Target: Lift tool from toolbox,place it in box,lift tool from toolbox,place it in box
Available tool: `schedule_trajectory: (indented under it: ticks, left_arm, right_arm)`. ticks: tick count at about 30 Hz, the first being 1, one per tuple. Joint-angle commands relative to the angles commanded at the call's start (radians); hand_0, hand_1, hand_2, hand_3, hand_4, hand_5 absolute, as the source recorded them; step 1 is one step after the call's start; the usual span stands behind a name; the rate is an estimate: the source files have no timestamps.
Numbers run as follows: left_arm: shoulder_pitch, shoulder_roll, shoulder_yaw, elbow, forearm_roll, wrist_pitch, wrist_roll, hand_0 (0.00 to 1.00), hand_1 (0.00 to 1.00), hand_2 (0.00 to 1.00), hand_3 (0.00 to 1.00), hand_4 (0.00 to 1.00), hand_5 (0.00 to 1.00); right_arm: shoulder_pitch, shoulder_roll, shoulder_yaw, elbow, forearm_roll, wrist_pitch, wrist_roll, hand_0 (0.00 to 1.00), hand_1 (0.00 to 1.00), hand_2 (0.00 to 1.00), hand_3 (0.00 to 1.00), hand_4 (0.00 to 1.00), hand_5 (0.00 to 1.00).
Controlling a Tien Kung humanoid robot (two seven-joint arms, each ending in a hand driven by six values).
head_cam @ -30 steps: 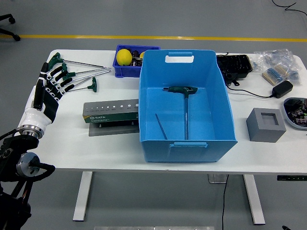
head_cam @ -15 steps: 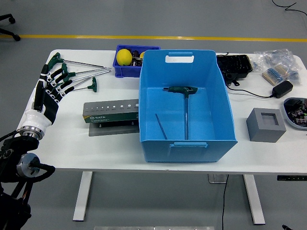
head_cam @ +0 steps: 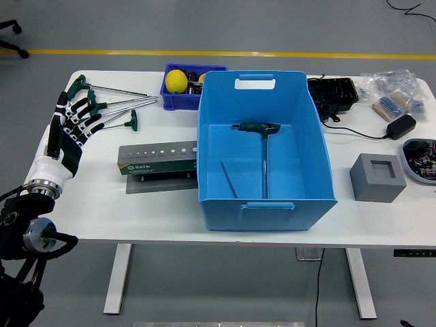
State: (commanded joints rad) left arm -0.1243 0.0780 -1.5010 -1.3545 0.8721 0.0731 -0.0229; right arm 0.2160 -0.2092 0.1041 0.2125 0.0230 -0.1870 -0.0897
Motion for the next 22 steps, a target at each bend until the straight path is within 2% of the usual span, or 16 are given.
schedule_trajectory:
  ticks: [22]
  left_arm:
    - [0.005,0.007,0.010,0.003,0.000,-0.004,0.000,0.699,0.723,0.789,0.746,0.931,0.830]
  right_arm:
    - [-0.006,0.004,0.010,0.001,-0.015,-0.001,-0.004,0.696,0.692,0.739,0.601,0.833,0.722]
